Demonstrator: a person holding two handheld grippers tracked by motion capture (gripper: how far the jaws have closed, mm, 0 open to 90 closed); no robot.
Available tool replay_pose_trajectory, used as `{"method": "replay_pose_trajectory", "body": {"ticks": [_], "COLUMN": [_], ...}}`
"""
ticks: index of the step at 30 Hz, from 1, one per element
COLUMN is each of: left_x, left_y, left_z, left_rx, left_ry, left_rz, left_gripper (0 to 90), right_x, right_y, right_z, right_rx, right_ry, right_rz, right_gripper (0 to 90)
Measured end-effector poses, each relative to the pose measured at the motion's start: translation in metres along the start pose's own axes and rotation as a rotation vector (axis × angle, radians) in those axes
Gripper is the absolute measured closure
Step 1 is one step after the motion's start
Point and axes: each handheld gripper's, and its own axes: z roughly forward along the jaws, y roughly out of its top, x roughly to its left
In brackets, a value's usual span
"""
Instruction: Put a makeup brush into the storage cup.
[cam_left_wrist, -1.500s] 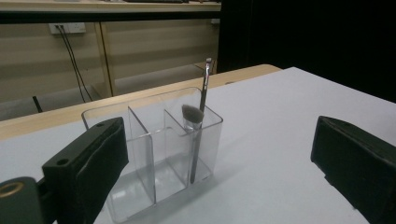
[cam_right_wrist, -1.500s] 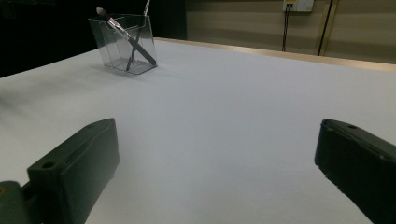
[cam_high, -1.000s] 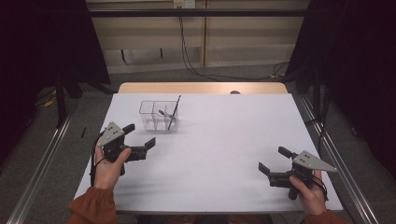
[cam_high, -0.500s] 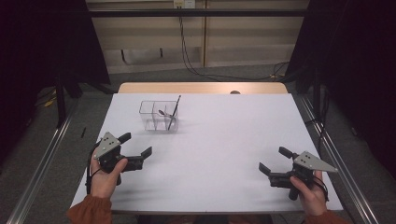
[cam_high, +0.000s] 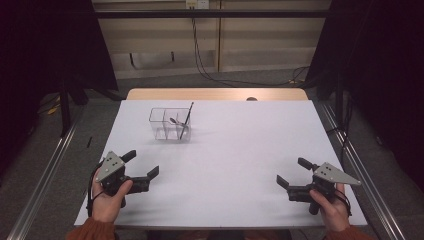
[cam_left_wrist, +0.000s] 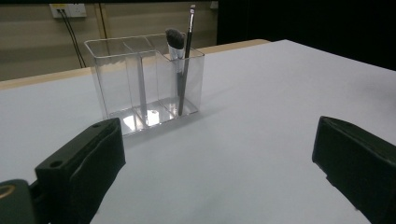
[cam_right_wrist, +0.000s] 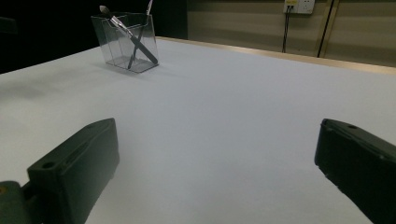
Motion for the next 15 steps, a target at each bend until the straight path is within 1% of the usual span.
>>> {"method": "replay_pose_trajectory", "body": {"ticks": [3, 5, 6, 7, 8, 9, 10, 12, 14, 15], "left_x": [0.001, 0.002, 0.002, 0.002, 0.000, -0.003, -0.005, -0.009, -0.009, -0.008], "left_y": [-0.002, -0.003, -0.004, -0.005, -0.006, -0.006, -0.005, -0.007, -0.010, -0.010], "left_z": [-0.004, -0.007, -0.008, -0.009, -0.011, -0.012, -0.014, -0.016, -0.018, -0.019], "left_rx": [-0.002, -0.001, 0.002, 0.008, -0.001, -0.010, -0.014, -0.003, 0.013, 0.012], "left_ry": [0.018, 0.018, 0.018, 0.015, 0.036, 0.041, 0.033, 0.014, 0.011, 0.014], "left_rz": [-0.007, -0.006, -0.012, -0.007, 0.001, -0.003, 0.008, 0.015, 0.015, 0.006], "left_gripper": [2.5, 2.4, 2.5, 2.4, 2.4, 2.4, 2.4, 2.4, 2.4, 2.5], "right_x": [0.000, 0.000, 0.000, 0.000, 0.000, 0.000, 0.000, -0.001, -0.001, -0.001], "right_y": [0.000, 0.000, 0.000, 0.000, 0.000, 0.000, 0.000, 0.000, 0.000, 0.000], "right_z": [0.000, -0.001, -0.001, -0.001, -0.001, -0.001, -0.001, -0.001, -0.001, -0.001], "right_rx": [0.000, -0.001, -0.002, -0.002, -0.002, -0.002, -0.001, -0.001, -0.004, -0.005], "right_ry": [-0.001, -0.002, -0.002, -0.002, -0.003, -0.002, -0.002, -0.002, -0.004, -0.003], "right_rz": [0.002, 0.001, 0.001, 0.000, -0.001, 0.000, -0.001, -0.003, -0.001, -0.001], "right_gripper": [0.0, 0.0, 0.0, 0.0, 0.0, 0.0, 0.0, 0.0, 0.0, 0.0]}}
